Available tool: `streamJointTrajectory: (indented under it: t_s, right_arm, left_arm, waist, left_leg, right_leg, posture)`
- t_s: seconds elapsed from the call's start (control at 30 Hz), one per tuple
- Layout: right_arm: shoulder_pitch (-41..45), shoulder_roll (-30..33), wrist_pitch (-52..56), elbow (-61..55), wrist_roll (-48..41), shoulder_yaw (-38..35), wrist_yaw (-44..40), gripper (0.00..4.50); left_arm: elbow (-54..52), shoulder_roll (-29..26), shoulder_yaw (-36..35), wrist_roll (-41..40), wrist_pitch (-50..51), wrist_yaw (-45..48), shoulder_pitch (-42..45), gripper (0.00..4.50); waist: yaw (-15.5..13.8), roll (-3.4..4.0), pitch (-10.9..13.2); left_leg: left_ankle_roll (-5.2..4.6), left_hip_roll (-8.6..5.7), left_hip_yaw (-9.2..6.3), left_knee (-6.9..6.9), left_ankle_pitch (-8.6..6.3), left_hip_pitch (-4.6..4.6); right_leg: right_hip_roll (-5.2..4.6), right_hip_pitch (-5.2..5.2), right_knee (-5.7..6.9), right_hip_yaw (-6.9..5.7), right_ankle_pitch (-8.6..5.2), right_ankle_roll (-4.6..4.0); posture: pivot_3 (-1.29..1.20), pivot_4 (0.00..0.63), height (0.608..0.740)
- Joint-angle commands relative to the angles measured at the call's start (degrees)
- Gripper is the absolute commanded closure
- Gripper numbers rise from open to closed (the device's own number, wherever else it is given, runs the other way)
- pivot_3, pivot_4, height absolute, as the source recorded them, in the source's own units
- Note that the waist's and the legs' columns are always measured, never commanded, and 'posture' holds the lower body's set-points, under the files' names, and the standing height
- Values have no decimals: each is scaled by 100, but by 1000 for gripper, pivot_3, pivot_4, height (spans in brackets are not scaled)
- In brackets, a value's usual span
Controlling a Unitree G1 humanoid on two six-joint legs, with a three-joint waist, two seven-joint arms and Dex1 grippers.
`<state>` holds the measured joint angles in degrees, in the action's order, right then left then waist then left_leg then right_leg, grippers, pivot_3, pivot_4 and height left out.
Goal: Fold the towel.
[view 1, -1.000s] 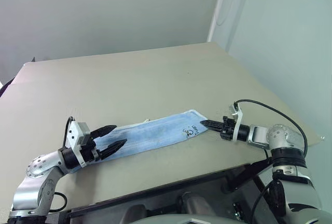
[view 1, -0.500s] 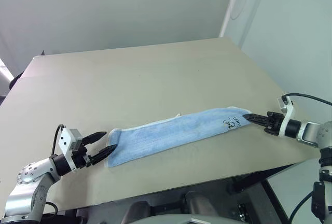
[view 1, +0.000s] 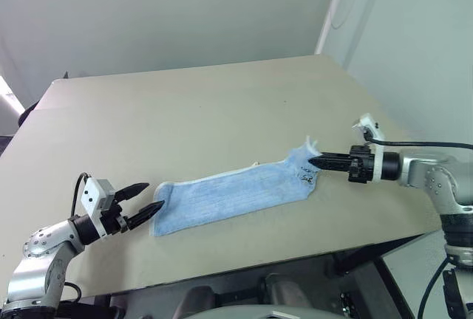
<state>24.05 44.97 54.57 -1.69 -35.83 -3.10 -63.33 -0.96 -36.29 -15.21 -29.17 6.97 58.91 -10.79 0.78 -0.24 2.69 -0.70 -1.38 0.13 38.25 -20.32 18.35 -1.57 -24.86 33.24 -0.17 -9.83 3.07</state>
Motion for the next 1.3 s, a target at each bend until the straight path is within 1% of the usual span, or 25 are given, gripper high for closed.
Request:
streamJointTrajectory:
  t_s: [0.03, 0.27, 0.3, 0.43, 0.5, 0.6, 0.67, 0.73, 0.8, 0.87, 0.97, 1.0, 1.1, 1.23, 1.3]
  right_arm:
    - [252, -224, -9, -396, -175, 369, -184, 4447]
    - [634, -706, -21, -318, -135, 1039, -296, 4447]
    - [692, -785, -44, -276, -59, 1233, -329, 4447]
    - [842, -1098, -83, -111, 207, 1865, -393, 4447]
    - [896, -1290, -166, -9, 391, 2149, -352, 4447]
    - [961, -1624, -252, 168, 521, 2323, -263, 4447]
    - [1045, -1885, -293, 469, 758, 2401, 33, 4447]
    - [1035, -1907, -373, 589, 942, 2547, 31, 4447]
    - [985, -1781, -470, 613, 1180, 2813, -66, 4447]
    - [958, -1810, -455, 669, 1180, 2796, -101, 4447]
    - [992, -1994, -384, 737, 1076, 2581, -6, 3713]
    - [1004, -2049, -339, 722, 1003, 2488, 5, 3405]
    - [961, -2075, -407, 407, 620, 2014, -170, 2393]
    - [926, -2011, -414, 90, 65, 1329, -334, 929]
    - [919, -1943, -682, 129, 111, 1111, -299, 929]
  left_arm:
    - [-117, -90, -62, 47, -56, 6, 108, 802]
    - [-156, -55, -25, 60, -27, -7, 138, 802]
    - [-161, -54, -17, 65, -20, -8, 136, 802]
    - [-205, -50, -8, 67, 15, -37, 153, 802]
    - [-229, -48, -5, 66, 32, -48, 163, 802]
    - [-232, -28, 24, 92, 22, -69, 186, 802]
    - [-262, -17, 35, 93, 35, -85, 175, 802]
    - [-300, -11, 31, 87, 45, -103, 146, 802]
    - [-327, -7, 6, 96, 25, -107, 82, 802]
    - [-320, -3, -15, 111, -5, -119, 43, 802]
    - [-348, -8, -11, 104, 3, -148, 33, 802]
    - [-360, -9, -7, 96, 12, -156, 40, 802]
    - [-342, -17, 0, 84, 15, -154, 68, 802]
    - [-292, -38, -19, 72, 18, -130, 102, 802]
    - [-282, -40, -61, 35, 31, -131, 113, 802]
  waist:
    - [2, 0, 0]
    - [-10, -2, -1]
    - [-10, -3, -2]
    - [2, -6, -4]
    - [1, -6, -4]
    - [0, -6, -4]
    - [2, -7, -5]
    - [3, -9, -6]
    - [-8, -10, -8]
    - [-1, -10, -8]
    - [-1, -11, -9]
    - [1, -11, -9]
    - [1, -11, -9]
    - [-3, -13, -10]
    - [-1, -15, -11]
  left_leg:
    - [0, 0, 0, 0, 0, -1]
    - [0, -1, -2, 0, 0, -1]
    - [1, -2, -2, 0, 0, 0]
    - [1, 0, -2, 0, 0, 0]
    - [1, 0, -3, 0, 0, -1]
    - [1, -1, -4, 2, 1, -1]
    - [2, -1, -3, 3, 1, -1]
    - [3, -1, -3, 4, 1, -1]
    - [4, -2, -4, 4, 1, 1]
    - [4, -5, -4, 3, 1, 4]
    - [5, -5, -4, 4, 1, 4]
    - [5, -4, -4, 4, 1, 3]
    - [7, -3, -5, 4, 2, 1]
    - [8, -3, -7, 4, 3, 1]
    - [8, -4, -7, 5, 3, 0]
  right_leg:
    - [-1, 0, 0, 0, 0, 0]
    - [-4, -21, 1, 0, 6, -4]
    - [-6, -25, 2, 0, 21, -17]
    - [-9, -29, 6, 0, 25, -22]
    - [-9, -29, 10, 0, 25, -23]
    - [-8, -32, 17, -1, 26, -24]
    - [-8, -33, 19, -1, 28, -23]
    - [-9, -33, 21, -1, 30, -23]
    - [-11, -34, 20, -1, 31, -24]
    - [-16, -38, 20, -1, 30, -25]
    - [-17, -40, 20, -1, 31, -25]
    - [-15, -40, 21, -1, 31, -26]
    - [-12, -39, 26, -1, 33, -28]
    - [-7, -39, 27, -2, 37, -24]
    - [-7, -37, 26, -2, 38, -23]
  posture:
    - [0, 0, 740]
    - [0, 0, 740]
    - [0, 0, 740]
    - [0, 0, 740]
    - [0, 0, 740]
    - [0, 0, 740]
    - [0, 0, 740]
    - [0, 0, 740]
    - [0, 0, 740]
    - [0, 0, 740]
    - [0, 0, 740]
    - [0, 0, 740]
    - [0, 0, 740]
    - [0, 0, 740]
    - [0, 0, 740]
